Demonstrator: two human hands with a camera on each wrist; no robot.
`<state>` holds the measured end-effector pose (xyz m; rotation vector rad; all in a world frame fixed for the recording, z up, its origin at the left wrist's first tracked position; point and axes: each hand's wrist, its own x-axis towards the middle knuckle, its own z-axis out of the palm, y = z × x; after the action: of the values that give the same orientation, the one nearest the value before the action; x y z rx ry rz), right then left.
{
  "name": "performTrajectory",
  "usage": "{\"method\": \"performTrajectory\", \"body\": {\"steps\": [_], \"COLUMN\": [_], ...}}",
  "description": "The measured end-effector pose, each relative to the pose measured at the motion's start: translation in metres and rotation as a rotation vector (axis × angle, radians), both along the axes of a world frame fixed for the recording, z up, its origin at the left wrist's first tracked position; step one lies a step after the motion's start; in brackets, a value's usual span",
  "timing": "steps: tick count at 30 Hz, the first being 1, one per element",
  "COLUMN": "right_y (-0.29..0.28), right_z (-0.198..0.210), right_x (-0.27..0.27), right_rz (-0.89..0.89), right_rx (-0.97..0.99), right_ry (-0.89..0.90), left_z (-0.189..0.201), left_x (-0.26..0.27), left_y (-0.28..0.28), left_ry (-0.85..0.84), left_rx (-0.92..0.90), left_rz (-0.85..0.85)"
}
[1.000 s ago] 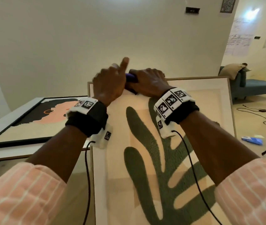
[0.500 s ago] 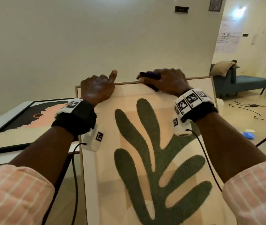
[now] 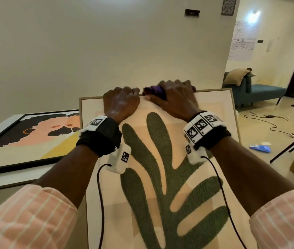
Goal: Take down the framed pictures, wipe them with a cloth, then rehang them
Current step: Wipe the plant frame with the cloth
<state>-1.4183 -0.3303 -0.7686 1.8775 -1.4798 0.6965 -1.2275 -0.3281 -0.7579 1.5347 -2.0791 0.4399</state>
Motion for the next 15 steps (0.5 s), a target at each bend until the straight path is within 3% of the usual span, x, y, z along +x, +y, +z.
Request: {"method": "performTrajectory", "body": {"steps": [5,10,12,15], "right_y": [0.004,0.005,0.003,0.007], "right_z": [0.005,-0.004,-0.01,-0.023], "right_x": [-0.036,-0.099,-0.12,-0.133], "right_rz": [0.049,-0.097,-0.202,-0.306], "right_rx": [0.038,-0.084,-0.104,-0.141], "right_ry": [-0.059,-0.18,-0.313,-0.681], "left_z": [-0.006,-0.011,-0.014,-0.023], "left_x": [0.016,0.015,0.01,0.003], "left_y": [-0.007,-0.016,-0.022,-0.036], "left_ry": [-0.041,-0.008,0.013,-0.014], "left_rx": [-0.099,-0.081,-0.07,-0.073], "left_rz": [0.005,-0.012,-0.032,-0.063]}}
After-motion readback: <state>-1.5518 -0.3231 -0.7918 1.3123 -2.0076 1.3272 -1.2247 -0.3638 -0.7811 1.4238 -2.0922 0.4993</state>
